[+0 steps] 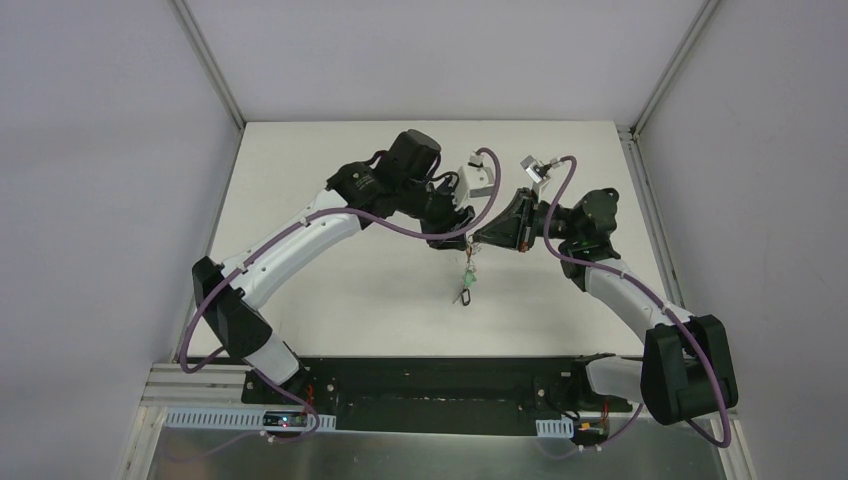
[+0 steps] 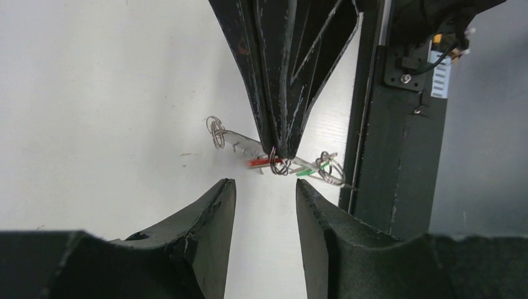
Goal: Put the keys on the keyring
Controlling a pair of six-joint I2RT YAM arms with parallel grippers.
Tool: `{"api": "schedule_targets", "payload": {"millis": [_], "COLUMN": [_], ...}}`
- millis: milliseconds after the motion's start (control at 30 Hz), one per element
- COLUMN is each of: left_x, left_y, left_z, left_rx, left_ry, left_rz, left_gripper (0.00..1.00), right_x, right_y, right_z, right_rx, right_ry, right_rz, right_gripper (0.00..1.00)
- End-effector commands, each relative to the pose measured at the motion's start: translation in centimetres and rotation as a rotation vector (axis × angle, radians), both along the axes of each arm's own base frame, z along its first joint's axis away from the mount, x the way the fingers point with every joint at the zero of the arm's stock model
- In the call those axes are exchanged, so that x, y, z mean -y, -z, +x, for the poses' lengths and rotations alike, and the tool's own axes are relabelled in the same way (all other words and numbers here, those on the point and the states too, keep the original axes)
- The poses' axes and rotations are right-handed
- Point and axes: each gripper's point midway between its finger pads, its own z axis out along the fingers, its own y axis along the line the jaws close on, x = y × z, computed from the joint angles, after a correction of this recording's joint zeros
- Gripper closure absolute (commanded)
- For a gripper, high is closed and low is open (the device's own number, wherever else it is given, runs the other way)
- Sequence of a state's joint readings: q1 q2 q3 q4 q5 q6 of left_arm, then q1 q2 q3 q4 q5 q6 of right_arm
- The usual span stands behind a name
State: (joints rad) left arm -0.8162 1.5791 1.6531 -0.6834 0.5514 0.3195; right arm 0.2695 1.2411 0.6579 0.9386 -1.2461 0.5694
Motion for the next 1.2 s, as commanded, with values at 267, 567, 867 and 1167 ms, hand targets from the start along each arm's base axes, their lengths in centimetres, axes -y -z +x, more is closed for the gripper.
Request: {"api": "schedule_targets", "payload": {"millis": [267, 567, 867, 1167], "left_x": [1.81, 2.02, 2.37, 1.89], "left_y": [-1.23, -1.81, -1.97, -1.36], "left_z": [-1.17, -0.89, -0.76, -1.08], "left_rx": [-0.184, -0.211, -0.236, -0.252], "left_ry": [0.055, 0.054, 0.063, 0.066], "left_rz": [-0.108, -0.133, -0.137, -0.121], "left_gripper": [0.61, 0.71, 0.85, 0.91], "right_x": [0.12, 0.03, 0.0, 0.02], "right_y": [-1.72, -1.55, -1.49, -1.33], "right_z": [-0.63, -0.53, -0.58, -0.42], "right_rx": [0.11, 0.105, 0.102, 0.101], "right_ry": [-0.027, -0.031, -0.034, -0.032], "right_rz": [0.025, 0.023, 0.022, 0.02], "right_gripper": [1.0, 1.0, 1.0, 1.0]}}
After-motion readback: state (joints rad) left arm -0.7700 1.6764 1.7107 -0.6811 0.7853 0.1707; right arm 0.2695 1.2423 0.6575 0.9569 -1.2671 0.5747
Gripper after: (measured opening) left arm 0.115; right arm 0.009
